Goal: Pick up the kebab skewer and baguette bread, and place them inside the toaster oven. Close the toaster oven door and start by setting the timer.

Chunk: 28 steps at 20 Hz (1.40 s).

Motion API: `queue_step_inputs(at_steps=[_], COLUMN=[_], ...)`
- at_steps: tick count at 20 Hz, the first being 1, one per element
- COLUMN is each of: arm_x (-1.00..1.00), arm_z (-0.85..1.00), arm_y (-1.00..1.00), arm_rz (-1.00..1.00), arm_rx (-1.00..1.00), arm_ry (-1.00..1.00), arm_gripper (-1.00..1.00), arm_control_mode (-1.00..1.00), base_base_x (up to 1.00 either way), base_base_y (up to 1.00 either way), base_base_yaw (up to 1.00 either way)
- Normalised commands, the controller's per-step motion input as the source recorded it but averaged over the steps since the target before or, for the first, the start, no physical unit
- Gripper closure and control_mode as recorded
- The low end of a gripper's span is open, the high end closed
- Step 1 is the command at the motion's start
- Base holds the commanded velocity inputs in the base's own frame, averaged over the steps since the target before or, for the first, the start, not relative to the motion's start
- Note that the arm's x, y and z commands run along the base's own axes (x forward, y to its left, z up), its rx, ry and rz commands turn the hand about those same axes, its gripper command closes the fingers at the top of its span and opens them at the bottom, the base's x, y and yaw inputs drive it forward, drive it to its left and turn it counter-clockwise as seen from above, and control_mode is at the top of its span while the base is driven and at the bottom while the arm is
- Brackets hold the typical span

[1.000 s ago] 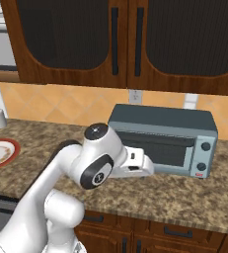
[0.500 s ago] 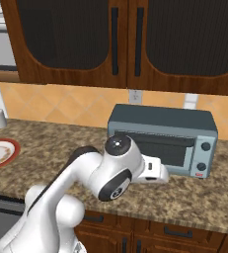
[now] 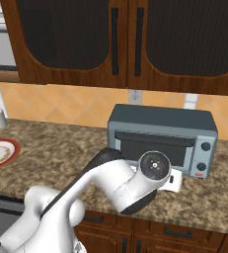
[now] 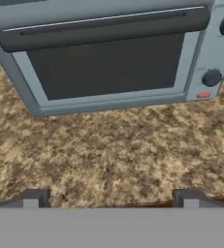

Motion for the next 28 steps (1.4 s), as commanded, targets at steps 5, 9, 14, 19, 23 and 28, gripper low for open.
queue_step_inputs(at_steps=[5,9,14,19,23,28], arm_x=[0.0,0.0,0.03,0.05,0.02,0.0], arm_z=[0.01,0.1,0.05,0.0,0.0,0.02], arm_y=[-0.25,-0.2,-0.2,-0.2,-0.21,-0.28], arm_rz=[0.0,0.0,0.04,0.22,0.31,0.36], arm_rx=[0.12,-0.01,-0.13,-0.29,-0.36,-0.41], arm_ry=[-0.11,-0.11,-0.08,-0.11,-0.15,-0.12], arm_gripper=[-1.0,-1.0,-1.0,-1.0,-1.0,-1.0], arm_control_mode=[-1.0,-1.0,-1.0,-1.0,-1.0,-1.0], base_base_x=[0.0,0.0,0.0,0.0,0.0,0.0], base_base_y=[0.0,0.0,0.0,0.0,0.0,0.0], base_base_yaw=[0.0,0.0,0.0,0.0,0.0,0.0])
